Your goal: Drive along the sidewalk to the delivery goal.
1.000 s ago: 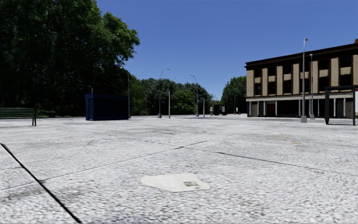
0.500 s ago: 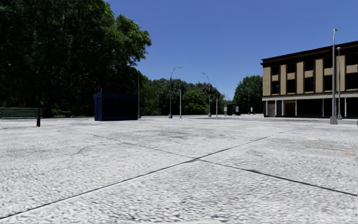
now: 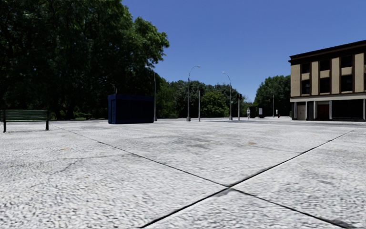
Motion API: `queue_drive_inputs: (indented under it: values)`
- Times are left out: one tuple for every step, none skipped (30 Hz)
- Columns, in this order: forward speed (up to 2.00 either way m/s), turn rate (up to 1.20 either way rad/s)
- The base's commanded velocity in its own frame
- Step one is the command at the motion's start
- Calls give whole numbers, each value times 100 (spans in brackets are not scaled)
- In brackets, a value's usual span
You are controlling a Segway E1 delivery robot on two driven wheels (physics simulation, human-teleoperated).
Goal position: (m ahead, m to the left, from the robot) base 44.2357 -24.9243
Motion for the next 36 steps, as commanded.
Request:
queue_drive_inputs:
  values:
    - [200,29]
    - [200,29]
    - [200,29]
    - [200,29]
    - [200,26]
    - [200,0]
    - [200,0]
    - [200,0]
    - [200,0]
    - [200,0]
    - [200,0]
    - [200,0]
    - [200,0]
    - [200,0]
    - [200,0]
    - [200,0]
    - [200,0]
    - [200,0]
    - [200,0]
    - [200,0]
    - [200,0]
    - [200,0]
    - [200,0]
    - [200,0]
    - [200,0]
    - [200,0]
    - [200,0]
    - [200,0]
    - [200,0]
    - [200,0]
    - [200,0]
    - [200,0]
    - [200,0]
    - [200,0]
    - [200,0]
    - [200,0]
